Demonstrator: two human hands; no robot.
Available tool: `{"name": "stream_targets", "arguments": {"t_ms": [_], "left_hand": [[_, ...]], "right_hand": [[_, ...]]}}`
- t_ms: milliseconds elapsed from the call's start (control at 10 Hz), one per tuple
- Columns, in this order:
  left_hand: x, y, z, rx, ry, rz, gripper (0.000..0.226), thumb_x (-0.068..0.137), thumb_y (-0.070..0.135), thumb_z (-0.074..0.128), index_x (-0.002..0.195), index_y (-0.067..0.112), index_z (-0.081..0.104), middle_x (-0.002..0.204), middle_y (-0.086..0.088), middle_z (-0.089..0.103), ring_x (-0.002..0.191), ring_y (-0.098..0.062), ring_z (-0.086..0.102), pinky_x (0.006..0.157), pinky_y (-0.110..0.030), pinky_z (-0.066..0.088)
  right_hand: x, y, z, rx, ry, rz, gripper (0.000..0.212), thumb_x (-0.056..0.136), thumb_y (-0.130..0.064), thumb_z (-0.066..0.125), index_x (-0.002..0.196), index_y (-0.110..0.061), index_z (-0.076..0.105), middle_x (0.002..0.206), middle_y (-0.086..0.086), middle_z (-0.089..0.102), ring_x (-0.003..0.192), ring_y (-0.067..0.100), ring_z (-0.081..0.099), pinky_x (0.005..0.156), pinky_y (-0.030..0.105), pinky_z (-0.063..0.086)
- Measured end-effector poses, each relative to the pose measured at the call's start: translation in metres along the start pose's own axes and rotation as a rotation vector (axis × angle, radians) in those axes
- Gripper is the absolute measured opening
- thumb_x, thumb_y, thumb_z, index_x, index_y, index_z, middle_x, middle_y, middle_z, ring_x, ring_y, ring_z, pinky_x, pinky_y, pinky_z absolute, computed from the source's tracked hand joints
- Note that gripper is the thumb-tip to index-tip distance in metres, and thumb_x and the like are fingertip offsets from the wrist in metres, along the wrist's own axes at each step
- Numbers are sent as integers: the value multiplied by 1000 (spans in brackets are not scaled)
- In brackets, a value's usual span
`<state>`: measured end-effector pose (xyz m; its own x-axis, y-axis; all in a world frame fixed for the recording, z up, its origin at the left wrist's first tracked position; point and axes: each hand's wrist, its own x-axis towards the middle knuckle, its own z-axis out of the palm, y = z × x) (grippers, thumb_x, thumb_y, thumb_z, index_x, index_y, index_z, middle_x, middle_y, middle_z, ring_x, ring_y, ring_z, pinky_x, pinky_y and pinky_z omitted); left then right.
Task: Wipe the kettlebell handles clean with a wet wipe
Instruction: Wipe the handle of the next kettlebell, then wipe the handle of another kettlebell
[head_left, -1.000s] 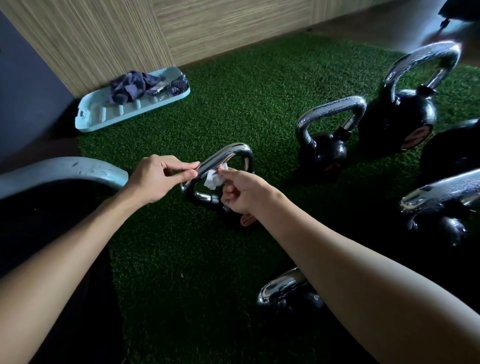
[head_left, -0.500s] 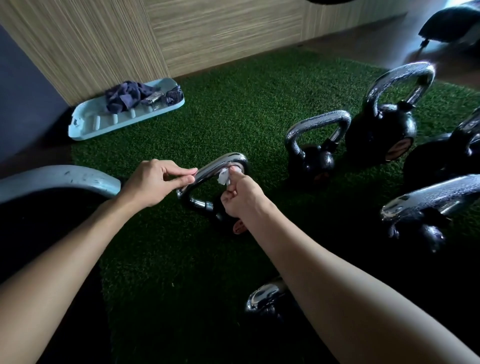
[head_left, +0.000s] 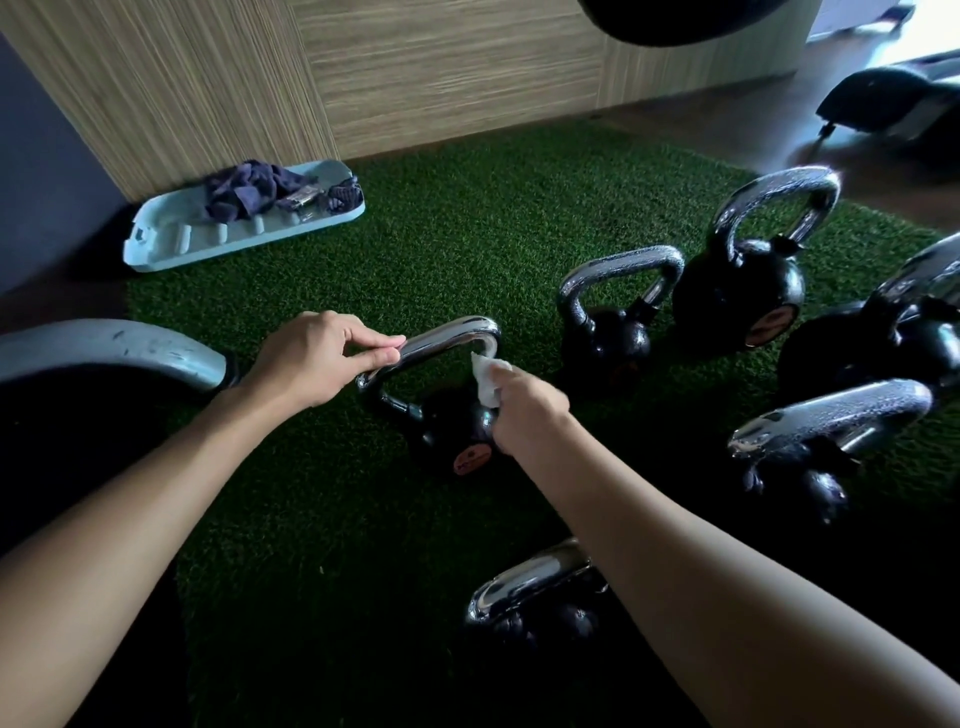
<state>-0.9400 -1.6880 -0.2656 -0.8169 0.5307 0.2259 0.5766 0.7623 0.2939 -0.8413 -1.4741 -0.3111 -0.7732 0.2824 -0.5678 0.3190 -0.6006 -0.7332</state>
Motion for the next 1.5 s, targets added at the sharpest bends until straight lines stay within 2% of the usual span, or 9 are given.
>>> {"name": "stream_targets", "arguments": {"t_ms": [100,200,400,600,700,900,1100,1300,1500], "left_hand": [[-2,5,0,27,12,-31,33,80,77,55,104,59,70,103,24,74,88,-8,68,65,-28,54],[-3,18,1,75,22,-41,29,86,68,61,107,53,73,106,20,75,89,-11,69,61,-26,52],[-4,55,2,200,37,-84,26,95,49,64,119,41,73,117,10,74,98,-20,71,63,-25,41],[1,71,-11,147,-46,-158,23,93,44,70,115,38,75,116,13,74,77,-12,66,50,-19,34],[8,85,-19,184,-134,-237,23,89,46,73,111,41,75,96,10,77,52,-2,48,45,-20,32],[77,150,-28,76,-233,-205,24,85,41,79,108,41,75,110,15,75,69,-7,64,60,-22,52],[164,211,-3,181,-377,-103,30,80,38,85,109,35,77,106,13,76,87,-8,69,85,-32,59],[204,217,62,11,-237,-216,43,77,42,86,117,33,75,114,13,74,82,-6,66,64,-19,50],[199,196,92,-139,-198,-245,39,75,48,85,110,33,77,111,11,76,88,-2,65,65,-10,41]], "right_hand": [[7,-1,-6,1,152,-170,20,70,-25,89,88,-19,83,77,-2,77,71,10,74,76,28,62],[8,-4,-10,-194,278,-361,10,80,-31,84,87,-24,80,78,-11,74,74,6,69,68,22,53],[8,-21,-38,-335,340,-402,9,82,-30,80,89,-25,79,76,-10,72,70,5,65,64,20,47],[-1,-77,-74,-691,151,-316,18,82,-20,83,98,-17,77,70,1,67,45,8,47,34,14,31],[-9,-110,-87,-818,100,-311,19,82,-21,84,99,-19,75,69,1,67,45,8,47,36,17,32],[-11,-183,-115,-941,-2,-452,10,84,-16,83,90,-16,75,59,-2,61,36,5,46,36,18,33],[23,-220,-144,-917,39,-617,16,80,-24,84,72,-29,71,80,-3,72,65,12,61,58,23,46],[63,-230,-161,-790,105,-680,18,79,-30,85,73,-32,68,75,-8,73,71,15,66,74,41,59],[80,-236,-165,-858,81,-790,15,78,-36,86,78,-26,75,77,-12,71,71,5,62,67,26,50]]}}
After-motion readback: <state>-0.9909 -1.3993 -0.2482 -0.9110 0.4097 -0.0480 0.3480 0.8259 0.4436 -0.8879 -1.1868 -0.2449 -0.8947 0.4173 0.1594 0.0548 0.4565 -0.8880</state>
